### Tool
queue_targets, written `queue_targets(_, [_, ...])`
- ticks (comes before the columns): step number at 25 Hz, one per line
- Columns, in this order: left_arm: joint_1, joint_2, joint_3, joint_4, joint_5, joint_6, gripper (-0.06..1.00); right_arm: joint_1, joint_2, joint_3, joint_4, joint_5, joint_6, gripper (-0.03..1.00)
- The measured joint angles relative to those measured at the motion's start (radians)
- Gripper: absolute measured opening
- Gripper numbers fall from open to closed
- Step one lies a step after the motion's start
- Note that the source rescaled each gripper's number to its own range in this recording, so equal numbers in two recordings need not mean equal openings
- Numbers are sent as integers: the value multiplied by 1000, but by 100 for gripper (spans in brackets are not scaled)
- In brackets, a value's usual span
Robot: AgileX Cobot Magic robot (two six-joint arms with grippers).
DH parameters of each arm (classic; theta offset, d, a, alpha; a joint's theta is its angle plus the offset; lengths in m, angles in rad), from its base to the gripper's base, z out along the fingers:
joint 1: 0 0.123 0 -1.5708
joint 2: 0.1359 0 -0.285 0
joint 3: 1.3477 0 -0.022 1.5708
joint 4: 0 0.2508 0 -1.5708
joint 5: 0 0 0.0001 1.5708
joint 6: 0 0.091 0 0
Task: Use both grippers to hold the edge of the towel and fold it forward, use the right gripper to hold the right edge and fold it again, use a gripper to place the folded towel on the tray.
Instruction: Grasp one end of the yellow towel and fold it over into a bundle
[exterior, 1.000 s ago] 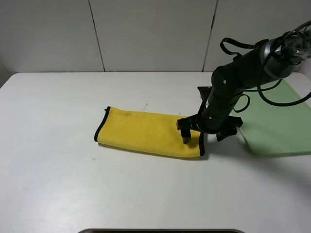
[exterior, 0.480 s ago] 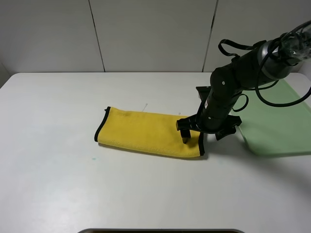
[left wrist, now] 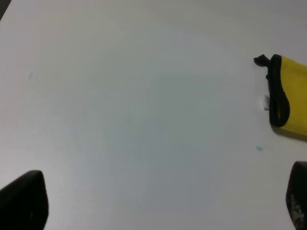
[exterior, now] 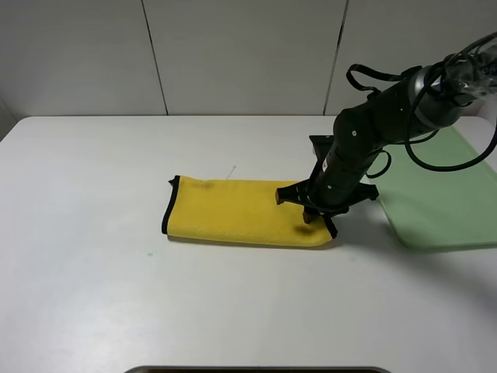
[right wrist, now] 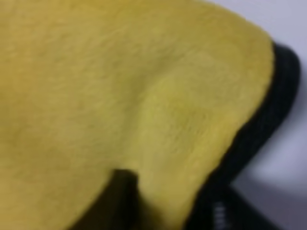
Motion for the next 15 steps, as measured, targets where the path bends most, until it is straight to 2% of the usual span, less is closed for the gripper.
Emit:
queue_targets(1, [0,0,0,0,0,0,100,1,0,0,0,-4,0,11])
queue_targets(2, [0,0,0,0,0,0,100,1,0,0,2,-5,0,4])
queue_targets(9, [0,0,0,0,0,0,100,1,-8,0,-1,1,-8,4])
queue_targets(15, [0,0,0,1,0,-1,100,-2,-90,6,-19,79,-16,4])
